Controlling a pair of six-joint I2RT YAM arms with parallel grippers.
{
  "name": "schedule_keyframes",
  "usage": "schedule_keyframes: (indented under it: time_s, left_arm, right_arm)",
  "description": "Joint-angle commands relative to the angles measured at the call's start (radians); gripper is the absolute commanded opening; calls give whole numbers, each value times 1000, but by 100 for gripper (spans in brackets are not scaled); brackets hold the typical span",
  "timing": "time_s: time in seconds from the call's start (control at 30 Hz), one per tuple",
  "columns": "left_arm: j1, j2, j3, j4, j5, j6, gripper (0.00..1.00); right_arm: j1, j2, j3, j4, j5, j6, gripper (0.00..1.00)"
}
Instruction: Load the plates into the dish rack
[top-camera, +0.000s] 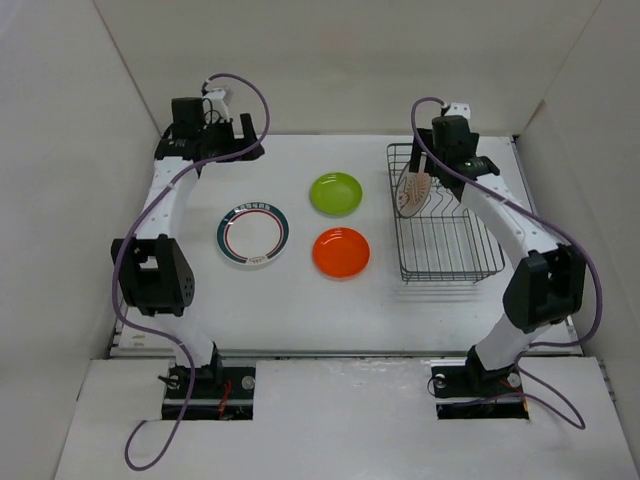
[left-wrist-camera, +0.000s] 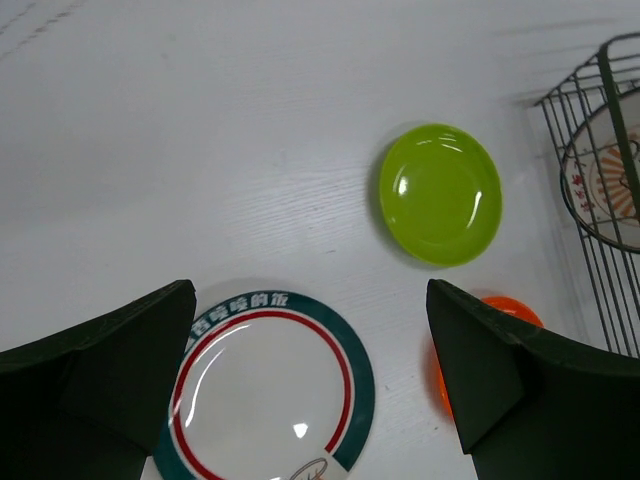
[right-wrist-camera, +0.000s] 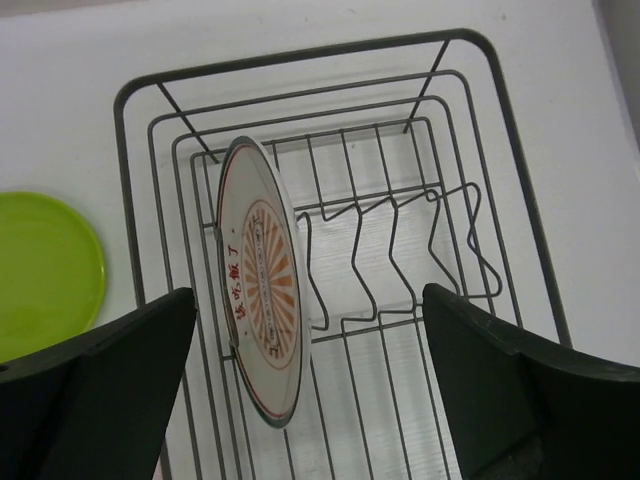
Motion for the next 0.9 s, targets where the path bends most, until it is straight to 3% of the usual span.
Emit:
schedule_keyframes:
  time_s: [0.0,0.1,0.23,0.37,0.57,0.87]
  left_arm:
    - [-78,61,85,-25,125,52,100]
    - [-146,170,166,-64,204,74,100]
    - [-192,369,347,-156,330,97,100]
    - [-192,525,458,-165,359,86,100]
    - [-192,664,539,-144,329,74,100]
    - [-201,773,602,-144,329,64,87]
  right_arm:
    - [23,-112,71,-22,72,5,100]
    - [35,-208,22,-22,34,5,100]
    - [35,-377,-120,68,-195,5,100]
    - [44,-529,-263,168,-426,-16,100]
    - [55,-648,-283,128,-487,-28,99]
    - [64,-705,-314,76,-441,-50,99]
